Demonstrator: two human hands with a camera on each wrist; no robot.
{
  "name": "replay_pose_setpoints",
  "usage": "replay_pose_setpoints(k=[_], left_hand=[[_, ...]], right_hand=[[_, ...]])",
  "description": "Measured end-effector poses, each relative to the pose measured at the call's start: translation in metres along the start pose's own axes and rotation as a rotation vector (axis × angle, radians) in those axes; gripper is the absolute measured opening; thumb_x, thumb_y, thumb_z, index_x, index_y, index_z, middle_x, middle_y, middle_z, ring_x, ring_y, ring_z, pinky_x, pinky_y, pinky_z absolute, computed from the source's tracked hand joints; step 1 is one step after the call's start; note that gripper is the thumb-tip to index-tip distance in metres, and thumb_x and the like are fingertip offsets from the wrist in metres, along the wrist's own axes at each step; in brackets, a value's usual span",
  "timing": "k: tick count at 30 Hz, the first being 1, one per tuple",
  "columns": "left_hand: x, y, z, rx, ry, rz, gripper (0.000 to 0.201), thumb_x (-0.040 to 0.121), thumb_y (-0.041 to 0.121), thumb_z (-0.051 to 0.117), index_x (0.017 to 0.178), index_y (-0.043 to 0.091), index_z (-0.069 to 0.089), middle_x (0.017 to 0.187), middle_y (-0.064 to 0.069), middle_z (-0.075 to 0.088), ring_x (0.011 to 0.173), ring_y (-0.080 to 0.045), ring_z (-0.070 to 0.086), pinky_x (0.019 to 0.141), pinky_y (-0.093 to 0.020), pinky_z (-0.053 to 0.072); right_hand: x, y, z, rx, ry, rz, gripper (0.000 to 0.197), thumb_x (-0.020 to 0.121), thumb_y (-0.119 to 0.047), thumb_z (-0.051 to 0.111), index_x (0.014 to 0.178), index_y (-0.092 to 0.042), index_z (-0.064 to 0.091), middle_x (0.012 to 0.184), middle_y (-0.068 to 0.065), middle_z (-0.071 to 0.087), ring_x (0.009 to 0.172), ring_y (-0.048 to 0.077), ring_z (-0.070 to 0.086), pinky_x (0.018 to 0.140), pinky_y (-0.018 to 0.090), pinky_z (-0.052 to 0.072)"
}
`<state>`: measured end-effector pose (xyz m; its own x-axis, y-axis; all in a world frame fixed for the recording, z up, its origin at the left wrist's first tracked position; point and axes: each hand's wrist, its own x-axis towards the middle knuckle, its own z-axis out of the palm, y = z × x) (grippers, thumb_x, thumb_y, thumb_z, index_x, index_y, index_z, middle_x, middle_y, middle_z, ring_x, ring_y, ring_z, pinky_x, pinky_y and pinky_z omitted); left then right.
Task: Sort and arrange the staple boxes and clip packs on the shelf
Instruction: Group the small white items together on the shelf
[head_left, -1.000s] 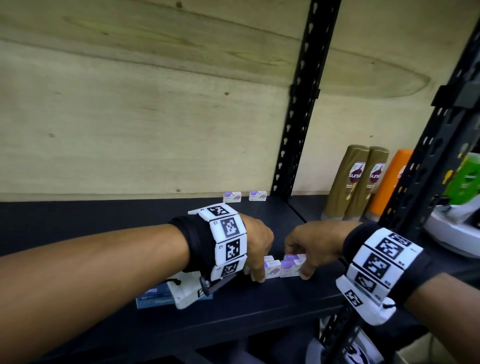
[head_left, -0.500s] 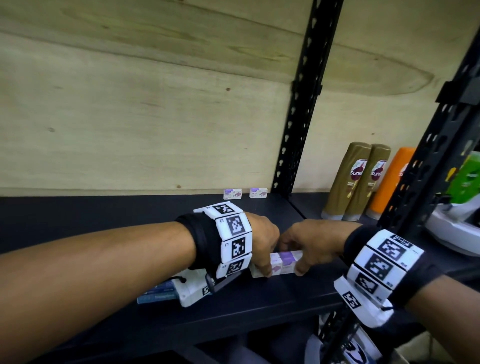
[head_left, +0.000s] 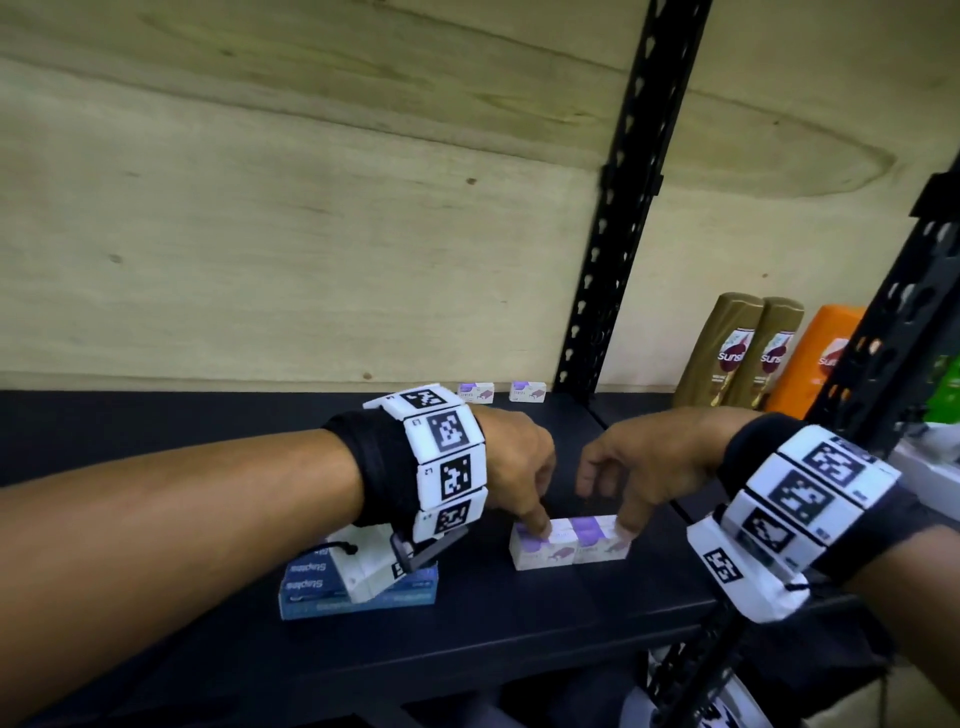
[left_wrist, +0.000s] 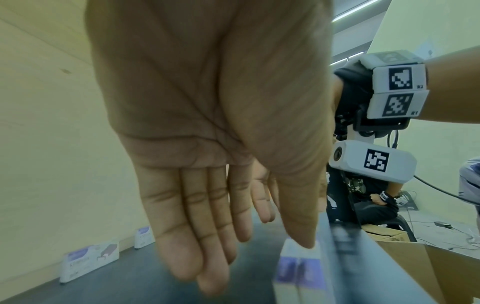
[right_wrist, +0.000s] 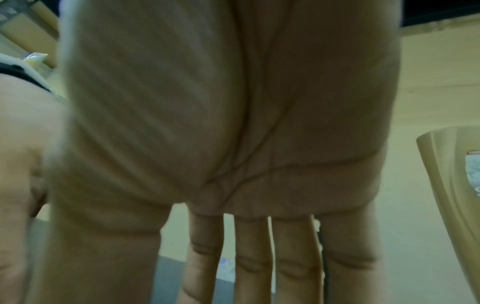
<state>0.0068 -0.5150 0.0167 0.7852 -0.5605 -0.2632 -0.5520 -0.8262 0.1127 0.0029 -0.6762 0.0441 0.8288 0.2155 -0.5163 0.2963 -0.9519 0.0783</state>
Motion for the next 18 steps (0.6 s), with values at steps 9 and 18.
replay_pose_setpoints(k=[9,18], left_hand=[[0.006,-0.049,-0.03,0.036,0.094,-0.092,0.043,0.083,0.048,0.071,0.115,0.02,0.064,0.109,0.004,0.068,0.097,-0.015,0.062,0.088,-0.03,0.051],[0.045,-0.105,-0.049,0.187,0.168,-0.199,0.043,0.085,0.054,0.065,0.117,0.025,0.061,0.11,0.005,0.063,0.095,-0.02,0.061,0.07,-0.029,0.043]], right_hand=[[0.041,0.003,-0.045,0.025,0.135,0.029,0.047,0.078,-0.025,0.082,0.12,-0.026,0.061,0.114,-0.001,0.066,0.106,0.018,0.063,0.095,0.034,0.052],[0.115,0.031,-0.081,0.018,0.258,0.091,0.038,0.08,-0.018,0.08,0.115,-0.023,0.066,0.112,-0.002,0.064,0.105,0.019,0.061,0.094,0.033,0.051]])
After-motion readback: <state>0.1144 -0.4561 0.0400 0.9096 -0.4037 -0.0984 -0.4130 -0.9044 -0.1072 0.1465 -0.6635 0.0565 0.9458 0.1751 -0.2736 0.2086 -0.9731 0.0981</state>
